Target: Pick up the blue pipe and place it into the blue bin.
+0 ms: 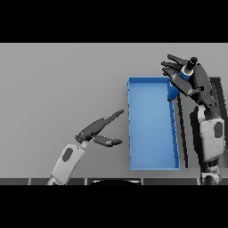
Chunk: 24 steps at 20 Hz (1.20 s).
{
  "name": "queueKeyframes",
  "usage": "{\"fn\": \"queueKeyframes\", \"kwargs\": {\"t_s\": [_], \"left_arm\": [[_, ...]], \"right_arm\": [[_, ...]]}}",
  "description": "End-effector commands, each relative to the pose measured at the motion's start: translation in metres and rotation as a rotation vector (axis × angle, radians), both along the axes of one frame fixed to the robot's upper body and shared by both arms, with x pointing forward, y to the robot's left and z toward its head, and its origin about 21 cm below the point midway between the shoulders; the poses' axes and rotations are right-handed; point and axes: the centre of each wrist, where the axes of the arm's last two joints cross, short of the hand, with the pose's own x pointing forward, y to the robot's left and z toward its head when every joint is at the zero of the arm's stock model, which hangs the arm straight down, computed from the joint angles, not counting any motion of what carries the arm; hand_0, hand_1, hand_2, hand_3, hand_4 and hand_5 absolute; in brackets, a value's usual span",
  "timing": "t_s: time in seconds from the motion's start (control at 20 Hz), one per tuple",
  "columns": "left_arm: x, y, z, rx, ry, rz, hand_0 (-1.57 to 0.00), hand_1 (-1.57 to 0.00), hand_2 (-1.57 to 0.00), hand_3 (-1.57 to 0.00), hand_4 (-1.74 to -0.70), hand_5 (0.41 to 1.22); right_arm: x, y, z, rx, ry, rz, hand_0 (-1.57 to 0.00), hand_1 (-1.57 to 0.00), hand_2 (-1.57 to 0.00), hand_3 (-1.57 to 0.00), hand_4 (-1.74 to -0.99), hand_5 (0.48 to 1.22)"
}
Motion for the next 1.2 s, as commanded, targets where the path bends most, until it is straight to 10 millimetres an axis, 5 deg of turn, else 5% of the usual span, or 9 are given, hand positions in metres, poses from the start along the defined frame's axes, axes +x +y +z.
{"fn": "queueKeyframes", "kwargs": {"t_s": [0.0, 0.2, 0.5, 0.55, 0.75, 0.8, 0.95, 1.15], "left_arm": [[0.001, -0.001, 0.002, 0.004, 0.005, 0.001, 0.0, 0.0, 0.0, 0.0, -0.87, 0.421], [-0.003, -0.001, 0.004, -0.013, 0.014, 0.004, 0.0, 0.0, 0.0, 0.0, -0.88, 0.425], [-0.005, -0.002, 0.002, 0.001, 0.022, 0.01, 0.0, 0.0, 0.0, 0.0, -0.89, 0.422], [-0.007, 0.001, 0.003, -0.008, 0.018, 0.004, 0.0, 0.0, 0.0, 0.0, -0.89, 0.42], [-0.006, -0.002, 0.007, -0.005, 0.015, -0.004, 0.0, 0.0, 0.0, 0.0, -0.88, 0.421], [-0.009, -0.001, 0.007, -0.004, 0.014, -0.01, 0.0, 0.0, 0.0, 0.0, -0.88, 0.421], [-0.006, 0.002, 0.004, 0.003, 0.018, 0.006, 0.0, 0.0, 0.0, 0.0, -0.88, 0.425], [-0.01, 0.0, 0.003, -0.003, 0.021, 0.011, 0.0, 0.0, 0.0, 0.0, -0.88, 0.429]], "right_arm": [[-0.004, 0.001, -0.012, 0.003, 0.027, -0.015, -1.57, -1.57, -1.57, -1.57, -1.741, 1.221], [-0.028, -0.008, -0.056, 0.01, 0.172, -0.102, -1.57, -1.57, -1.57, -1.57, -1.741, 1.221], [-0.05, -0.01, -0.097, -0.027, 0.392, -0.283, -1.57, -1.57, -1.57, -1.52, -1.741, 1.221], [-0.051, -0.008, -0.101, -0.032, 0.419, -0.295, -1.57, -1.57, -1.57, -1.26, -1.741, 1.221], [-0.053, 0.0, -0.119, -0.116, 0.486, -0.362, -1.57, -1.55, -1.57, -0.85, -1.741, 1.221], [-0.049, 0.0, -0.122, -0.132, 0.492, -0.378, -1.46, -1.34, -1.34, -0.79, -1.678, 1.221], [-0.046, 0.0, -0.129, -0.181, 0.563, -0.387, -0.75, -0.68, -0.68, -0.4, -1.413, 1.221], [-0.045, 0.001, -0.132, -0.369, 0.645, -0.265, -0.31, -0.28, -0.28, -0.16, -1.175, 1.084]]}}
